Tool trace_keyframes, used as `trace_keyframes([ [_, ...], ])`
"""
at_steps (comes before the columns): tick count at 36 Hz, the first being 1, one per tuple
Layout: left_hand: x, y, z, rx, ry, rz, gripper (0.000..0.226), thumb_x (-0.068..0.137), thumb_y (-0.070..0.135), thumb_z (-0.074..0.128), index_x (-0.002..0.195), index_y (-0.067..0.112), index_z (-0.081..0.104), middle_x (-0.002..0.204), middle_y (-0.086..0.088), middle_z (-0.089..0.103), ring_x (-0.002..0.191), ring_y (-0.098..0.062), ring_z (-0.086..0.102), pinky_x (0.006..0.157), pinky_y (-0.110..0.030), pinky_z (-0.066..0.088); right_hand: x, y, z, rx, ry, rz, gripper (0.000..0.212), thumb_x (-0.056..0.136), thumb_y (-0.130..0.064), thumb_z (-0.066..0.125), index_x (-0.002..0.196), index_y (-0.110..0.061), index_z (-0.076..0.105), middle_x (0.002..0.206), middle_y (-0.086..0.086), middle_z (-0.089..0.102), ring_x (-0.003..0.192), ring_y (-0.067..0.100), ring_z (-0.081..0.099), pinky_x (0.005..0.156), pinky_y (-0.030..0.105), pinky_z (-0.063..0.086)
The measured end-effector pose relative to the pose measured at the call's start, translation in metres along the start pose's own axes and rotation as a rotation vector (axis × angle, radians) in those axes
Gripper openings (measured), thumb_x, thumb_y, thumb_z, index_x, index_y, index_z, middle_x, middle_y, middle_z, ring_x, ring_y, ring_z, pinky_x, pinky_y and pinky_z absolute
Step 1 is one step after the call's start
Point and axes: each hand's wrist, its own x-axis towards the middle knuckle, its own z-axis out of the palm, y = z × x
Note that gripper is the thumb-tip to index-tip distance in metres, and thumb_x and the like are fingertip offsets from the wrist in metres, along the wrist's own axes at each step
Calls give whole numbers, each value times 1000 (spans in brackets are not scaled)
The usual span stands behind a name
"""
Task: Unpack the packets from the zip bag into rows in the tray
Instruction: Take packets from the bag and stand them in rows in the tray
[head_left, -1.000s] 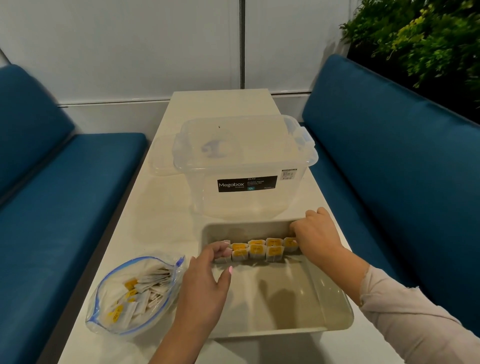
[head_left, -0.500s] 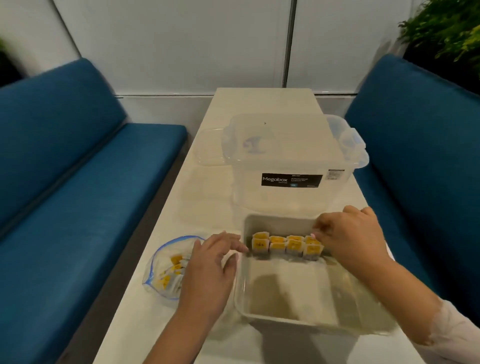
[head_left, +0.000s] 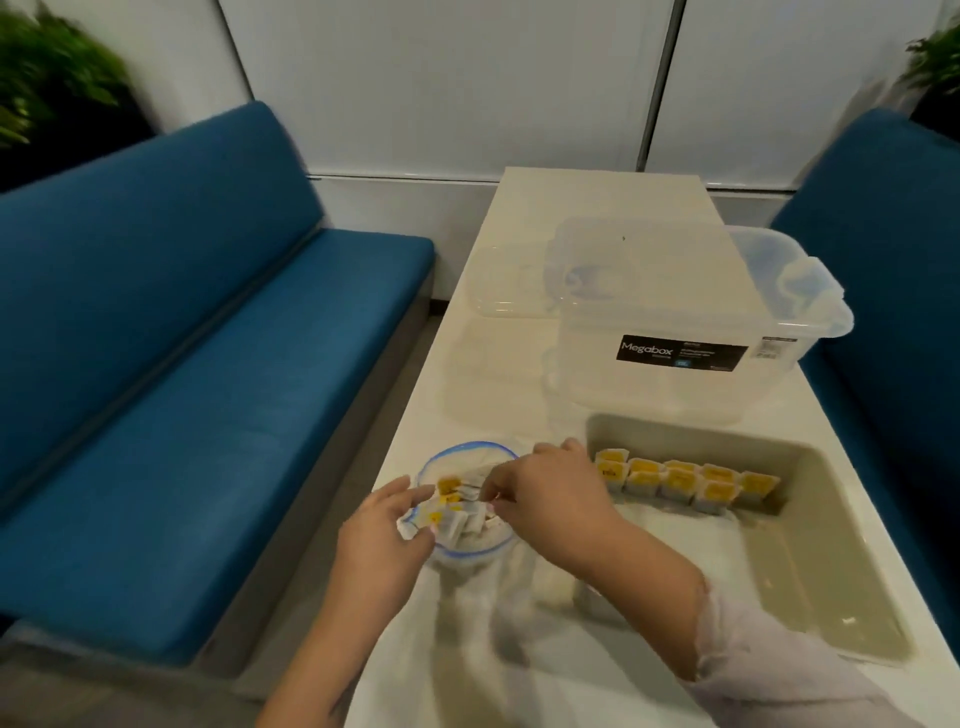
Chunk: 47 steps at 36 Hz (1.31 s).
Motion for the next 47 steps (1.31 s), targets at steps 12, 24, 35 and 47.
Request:
trace_keyframes([
  [12,-2,-14,5,10,2,72,53,79,16,69,129,23,55,135,12,47,121,-2,46,93,-7,28,38,-54,44,-274,-220,161,20,91,-26,47,102,-20,62,106,1,66,101,23,60,87,34,38],
  [24,2,-19,1,5,-10,106,51,80,18,68,129,22,54,134,12,46,119,-1,45,91,-3,25,40,-46,41,-77,-179,278,14,92,-31,53,89,-18,59,100,2,66,96,23,61,81,33,35],
  [35,1,7,-14,-314,137,49,27,89,32,57,114,26,48,110,12,48,83,-6,52,66,-14,40,4,-18,3,562,127,367,20,83,-30,68,70,-26,54,76,-7,63,76,12,56,64,29,38],
  [47,8,42,-14,-668,1,48,8,88,18,61,83,17,67,78,3,71,77,-14,67,73,-33,55,-19,-14,1,926,303,349,18,78,-23,75,76,-29,59,77,-9,65,55,-7,49,55,12,33],
])
